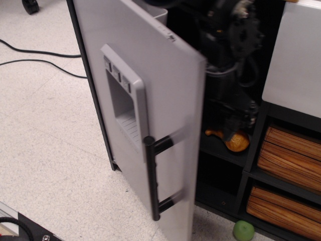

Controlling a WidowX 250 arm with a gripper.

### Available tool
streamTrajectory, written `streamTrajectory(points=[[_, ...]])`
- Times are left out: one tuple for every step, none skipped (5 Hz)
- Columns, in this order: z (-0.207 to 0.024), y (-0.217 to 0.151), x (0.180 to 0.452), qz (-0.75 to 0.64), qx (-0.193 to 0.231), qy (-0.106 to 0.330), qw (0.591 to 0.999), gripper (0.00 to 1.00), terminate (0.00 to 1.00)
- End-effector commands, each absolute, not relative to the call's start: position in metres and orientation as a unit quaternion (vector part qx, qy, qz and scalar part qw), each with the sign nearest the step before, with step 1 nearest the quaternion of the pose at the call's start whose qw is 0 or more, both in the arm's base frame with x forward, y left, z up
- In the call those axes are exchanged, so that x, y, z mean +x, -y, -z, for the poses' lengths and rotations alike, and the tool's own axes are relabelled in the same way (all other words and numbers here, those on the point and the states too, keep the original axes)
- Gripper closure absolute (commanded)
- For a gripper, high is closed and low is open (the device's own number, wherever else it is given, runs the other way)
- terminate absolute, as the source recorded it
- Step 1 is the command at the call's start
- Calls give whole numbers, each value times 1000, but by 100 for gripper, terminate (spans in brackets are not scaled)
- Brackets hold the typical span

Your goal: Open fridge

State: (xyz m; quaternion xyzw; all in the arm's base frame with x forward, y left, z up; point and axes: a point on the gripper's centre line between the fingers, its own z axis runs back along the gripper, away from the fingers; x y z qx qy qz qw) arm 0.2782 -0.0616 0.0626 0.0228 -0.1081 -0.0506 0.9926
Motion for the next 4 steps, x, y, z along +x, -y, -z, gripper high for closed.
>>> streamTrajectory(points=[[-72, 19, 250, 67, 28, 123, 990, 0, 0], [-66, -6, 234, 84, 36, 127, 988, 0, 0], [-62, -27, 227, 89, 44, 114, 988, 0, 0], [-62, -42, 224, 103, 55, 109, 987, 0, 100]])
